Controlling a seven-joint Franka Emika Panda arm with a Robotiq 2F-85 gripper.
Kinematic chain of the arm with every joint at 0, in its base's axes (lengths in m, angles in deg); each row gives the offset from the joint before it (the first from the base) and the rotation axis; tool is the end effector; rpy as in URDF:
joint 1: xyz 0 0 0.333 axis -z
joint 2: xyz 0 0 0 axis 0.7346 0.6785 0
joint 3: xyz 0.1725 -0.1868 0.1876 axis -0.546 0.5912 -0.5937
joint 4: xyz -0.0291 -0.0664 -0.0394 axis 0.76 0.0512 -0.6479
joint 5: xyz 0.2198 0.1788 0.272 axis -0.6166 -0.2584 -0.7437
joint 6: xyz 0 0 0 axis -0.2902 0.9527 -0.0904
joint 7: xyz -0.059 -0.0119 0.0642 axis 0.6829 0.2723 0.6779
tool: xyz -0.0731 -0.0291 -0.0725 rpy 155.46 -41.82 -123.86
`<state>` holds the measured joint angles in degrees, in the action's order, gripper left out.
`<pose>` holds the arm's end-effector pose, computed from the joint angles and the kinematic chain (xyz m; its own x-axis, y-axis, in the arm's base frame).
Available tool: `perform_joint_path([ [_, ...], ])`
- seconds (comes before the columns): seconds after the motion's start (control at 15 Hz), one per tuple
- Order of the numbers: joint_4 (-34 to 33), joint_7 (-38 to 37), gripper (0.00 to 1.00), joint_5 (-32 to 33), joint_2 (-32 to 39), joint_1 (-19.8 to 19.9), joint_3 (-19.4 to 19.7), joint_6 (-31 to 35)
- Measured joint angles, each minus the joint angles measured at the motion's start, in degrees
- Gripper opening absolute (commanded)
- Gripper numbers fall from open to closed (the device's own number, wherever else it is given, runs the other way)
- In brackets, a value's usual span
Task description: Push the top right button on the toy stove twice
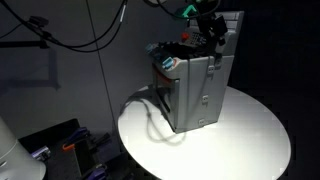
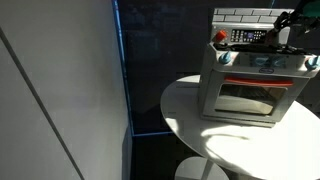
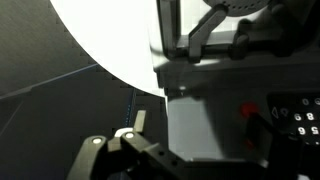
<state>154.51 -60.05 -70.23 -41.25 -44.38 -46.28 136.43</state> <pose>0.6468 -0.1103 0.4769 0.7660 -0.4266 0.4809 -0.4905 -0.8714 0.0082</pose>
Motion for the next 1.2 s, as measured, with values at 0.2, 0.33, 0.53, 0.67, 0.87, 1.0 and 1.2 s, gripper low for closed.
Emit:
perform_joint_path([
  [0.2,-0.48,0.0,1.0,0.0,0.43,-0.07,0.11,0.0],
  [0.33,-0.95,0.0,1.0,0.0,0.84,-0.19,0.19,0.0],
  [0.53,-1.15,0.0,1.0,0.0,1.09,-0.37,0.33,0.0],
  [0.67,-1.22,0.0,1.0,0.0,1.17,-0.44,0.38,0.0],
  [0.87,-1.36,0.0,1.0,0.0,1.32,-0.47,0.4,0.0],
  [1.0,-1.43,0.0,1.0,0.0,1.38,-0.47,0.41,0.0],
  [1.2,-1.52,0.0,1.0,0.0,1.45,-0.47,0.43,0.0],
])
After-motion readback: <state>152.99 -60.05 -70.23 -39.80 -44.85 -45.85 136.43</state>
